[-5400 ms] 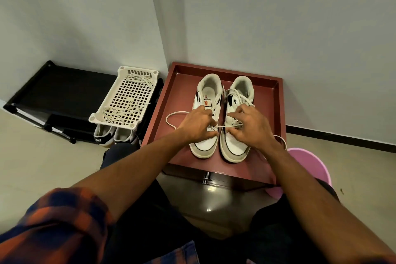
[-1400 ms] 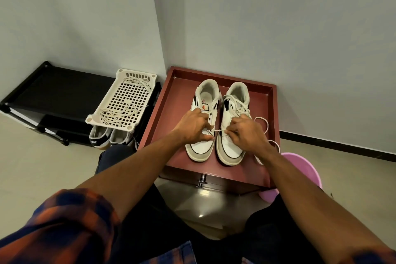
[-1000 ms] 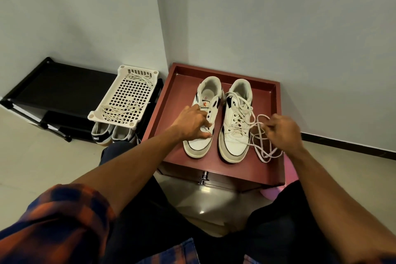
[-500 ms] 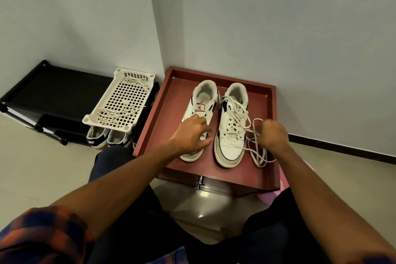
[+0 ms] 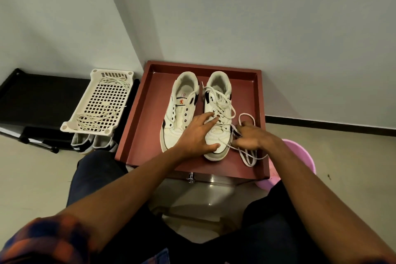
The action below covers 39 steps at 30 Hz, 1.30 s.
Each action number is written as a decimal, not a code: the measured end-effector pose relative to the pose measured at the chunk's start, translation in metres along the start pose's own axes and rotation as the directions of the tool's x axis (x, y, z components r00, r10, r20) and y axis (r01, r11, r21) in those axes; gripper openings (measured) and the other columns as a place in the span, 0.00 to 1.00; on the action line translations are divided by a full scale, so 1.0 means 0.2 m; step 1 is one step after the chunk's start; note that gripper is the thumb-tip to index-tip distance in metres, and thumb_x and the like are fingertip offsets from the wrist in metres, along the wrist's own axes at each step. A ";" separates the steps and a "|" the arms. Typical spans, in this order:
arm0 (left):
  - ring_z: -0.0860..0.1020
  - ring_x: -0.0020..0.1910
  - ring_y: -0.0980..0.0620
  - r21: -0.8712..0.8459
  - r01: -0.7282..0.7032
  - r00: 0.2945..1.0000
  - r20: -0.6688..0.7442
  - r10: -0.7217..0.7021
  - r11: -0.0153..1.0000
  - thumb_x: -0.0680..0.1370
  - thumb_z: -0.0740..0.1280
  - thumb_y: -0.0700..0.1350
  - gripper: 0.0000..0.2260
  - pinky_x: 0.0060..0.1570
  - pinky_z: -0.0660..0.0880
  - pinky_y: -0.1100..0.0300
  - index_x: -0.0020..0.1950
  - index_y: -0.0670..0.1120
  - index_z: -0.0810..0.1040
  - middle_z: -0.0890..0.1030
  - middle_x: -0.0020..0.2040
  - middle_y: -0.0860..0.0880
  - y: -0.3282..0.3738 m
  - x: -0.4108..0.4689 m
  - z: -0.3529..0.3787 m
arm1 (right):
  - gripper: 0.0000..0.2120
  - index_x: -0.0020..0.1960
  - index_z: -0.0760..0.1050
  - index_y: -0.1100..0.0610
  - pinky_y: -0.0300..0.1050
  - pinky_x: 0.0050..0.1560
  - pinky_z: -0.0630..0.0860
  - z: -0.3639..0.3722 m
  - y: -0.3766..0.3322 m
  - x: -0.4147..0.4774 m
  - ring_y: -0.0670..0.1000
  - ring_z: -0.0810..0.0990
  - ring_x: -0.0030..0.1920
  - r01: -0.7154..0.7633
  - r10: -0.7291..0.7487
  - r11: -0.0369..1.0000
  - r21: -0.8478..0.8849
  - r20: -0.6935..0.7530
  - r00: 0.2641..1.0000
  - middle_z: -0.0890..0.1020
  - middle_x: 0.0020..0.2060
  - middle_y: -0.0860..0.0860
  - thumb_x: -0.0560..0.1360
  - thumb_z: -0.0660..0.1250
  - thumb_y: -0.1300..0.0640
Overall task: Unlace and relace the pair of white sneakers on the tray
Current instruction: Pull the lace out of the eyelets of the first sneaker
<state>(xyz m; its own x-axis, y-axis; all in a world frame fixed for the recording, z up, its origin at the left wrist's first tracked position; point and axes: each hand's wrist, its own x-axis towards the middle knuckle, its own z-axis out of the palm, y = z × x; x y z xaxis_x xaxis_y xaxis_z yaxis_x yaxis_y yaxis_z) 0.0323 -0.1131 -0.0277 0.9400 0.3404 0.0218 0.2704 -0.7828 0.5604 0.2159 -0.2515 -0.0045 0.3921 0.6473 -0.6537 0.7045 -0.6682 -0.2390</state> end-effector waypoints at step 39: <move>0.74 0.51 0.49 0.045 -0.355 0.922 0.182 0.341 0.934 0.77 0.67 0.50 0.11 0.50 0.71 0.55 0.56 0.48 0.84 0.79 0.52 0.48 0.80 0.49 0.52 | 0.08 0.32 0.84 0.54 0.52 0.44 0.84 0.02 1.19 -0.40 0.53 0.85 0.35 -0.039 0.569 0.629 0.776 -0.425 0.704 0.85 0.32 0.53 0.64 0.83 0.58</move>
<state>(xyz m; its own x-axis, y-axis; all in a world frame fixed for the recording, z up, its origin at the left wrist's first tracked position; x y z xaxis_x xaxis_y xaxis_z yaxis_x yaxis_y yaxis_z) 0.1899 -0.2593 -0.0210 0.9970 -0.0483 0.0607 -0.0715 -0.8755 0.4779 0.3500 -0.4627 -0.0115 0.9283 0.2320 -0.2907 -0.0313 -0.7301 -0.6826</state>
